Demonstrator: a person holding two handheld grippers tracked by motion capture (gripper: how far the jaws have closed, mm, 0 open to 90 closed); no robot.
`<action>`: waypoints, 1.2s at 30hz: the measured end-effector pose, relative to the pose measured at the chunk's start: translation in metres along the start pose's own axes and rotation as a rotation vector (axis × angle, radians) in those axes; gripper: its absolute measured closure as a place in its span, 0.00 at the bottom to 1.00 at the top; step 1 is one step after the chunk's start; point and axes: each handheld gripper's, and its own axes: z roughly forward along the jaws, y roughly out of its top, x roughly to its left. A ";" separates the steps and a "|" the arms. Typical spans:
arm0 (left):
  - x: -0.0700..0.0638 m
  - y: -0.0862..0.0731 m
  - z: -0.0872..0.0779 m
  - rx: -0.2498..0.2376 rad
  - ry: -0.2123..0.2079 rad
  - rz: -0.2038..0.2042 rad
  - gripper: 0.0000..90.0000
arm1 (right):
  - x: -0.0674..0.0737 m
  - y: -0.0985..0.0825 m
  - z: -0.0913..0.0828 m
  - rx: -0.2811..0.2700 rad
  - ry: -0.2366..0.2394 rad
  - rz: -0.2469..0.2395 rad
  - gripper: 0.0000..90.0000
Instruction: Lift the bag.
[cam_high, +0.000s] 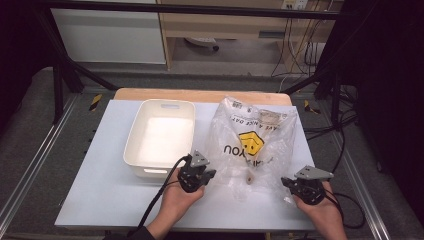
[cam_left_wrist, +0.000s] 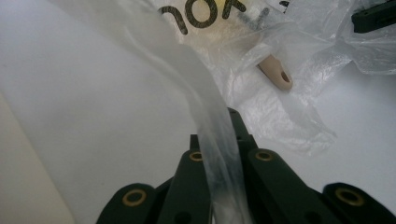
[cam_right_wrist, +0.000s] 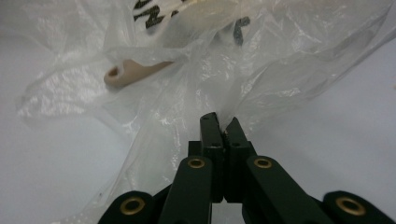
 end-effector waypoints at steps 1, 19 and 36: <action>0.002 0.002 -0.002 -0.003 0.002 -0.004 1.00 | -0.001 0.004 -0.001 -0.009 -0.001 -0.003 1.00; 0.038 0.046 -0.032 -0.041 -0.047 -0.074 1.00 | -0.022 0.073 -0.024 -0.074 -0.044 -0.059 1.00; 0.056 0.083 -0.049 -0.072 -0.048 -0.079 1.00 | -0.046 0.098 -0.038 -0.111 -0.079 -0.044 1.00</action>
